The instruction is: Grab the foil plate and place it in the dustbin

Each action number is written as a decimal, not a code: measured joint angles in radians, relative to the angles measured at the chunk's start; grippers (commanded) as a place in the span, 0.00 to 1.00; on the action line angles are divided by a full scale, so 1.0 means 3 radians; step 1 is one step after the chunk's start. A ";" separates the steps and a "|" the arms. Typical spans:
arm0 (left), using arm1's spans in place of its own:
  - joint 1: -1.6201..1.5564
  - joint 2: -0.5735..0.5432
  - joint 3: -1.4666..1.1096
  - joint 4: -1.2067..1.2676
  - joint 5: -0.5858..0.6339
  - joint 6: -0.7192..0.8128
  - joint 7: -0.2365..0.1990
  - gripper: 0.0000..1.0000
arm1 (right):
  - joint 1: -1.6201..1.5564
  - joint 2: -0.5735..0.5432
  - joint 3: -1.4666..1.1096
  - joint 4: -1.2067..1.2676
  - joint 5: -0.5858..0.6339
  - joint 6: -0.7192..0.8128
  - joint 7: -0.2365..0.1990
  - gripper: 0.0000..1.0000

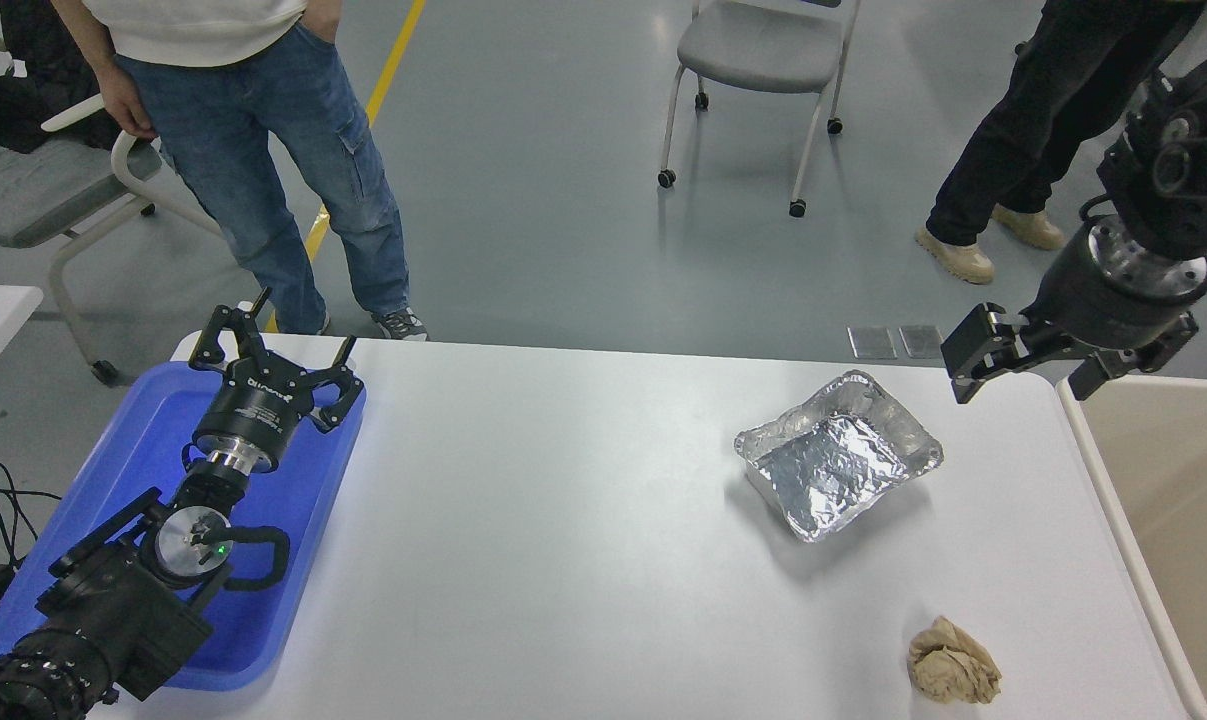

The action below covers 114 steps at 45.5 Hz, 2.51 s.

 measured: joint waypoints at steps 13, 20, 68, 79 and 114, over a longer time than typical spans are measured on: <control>0.0000 0.0000 0.0000 0.0000 0.0000 0.0000 0.0000 1.00 | -0.0569 0.0020 0.0143 -0.0040 0.0000 -0.0855 0.0003 1.00; 0.0000 0.0000 0.0000 0.0000 0.0000 0.0000 0.0000 1.00 | -0.0948 0.0024 0.0295 -0.0161 0.0093 -0.1194 0.0004 1.00; -0.0001 0.0000 0.0000 0.0000 0.0000 0.0002 0.0000 1.00 | -0.2476 0.0454 0.0548 -0.1228 0.2291 -0.2128 -0.0019 1.00; 0.0000 0.0000 0.0000 0.0000 0.0000 0.0002 0.0000 1.00 | -0.2779 0.0628 0.0635 -0.1608 0.2310 -0.2185 -0.0020 0.98; -0.0005 0.0000 0.0000 0.0000 0.0000 0.0002 0.0000 1.00 | -0.3154 0.0751 0.1111 -0.1832 0.2094 -0.2521 -0.0025 0.00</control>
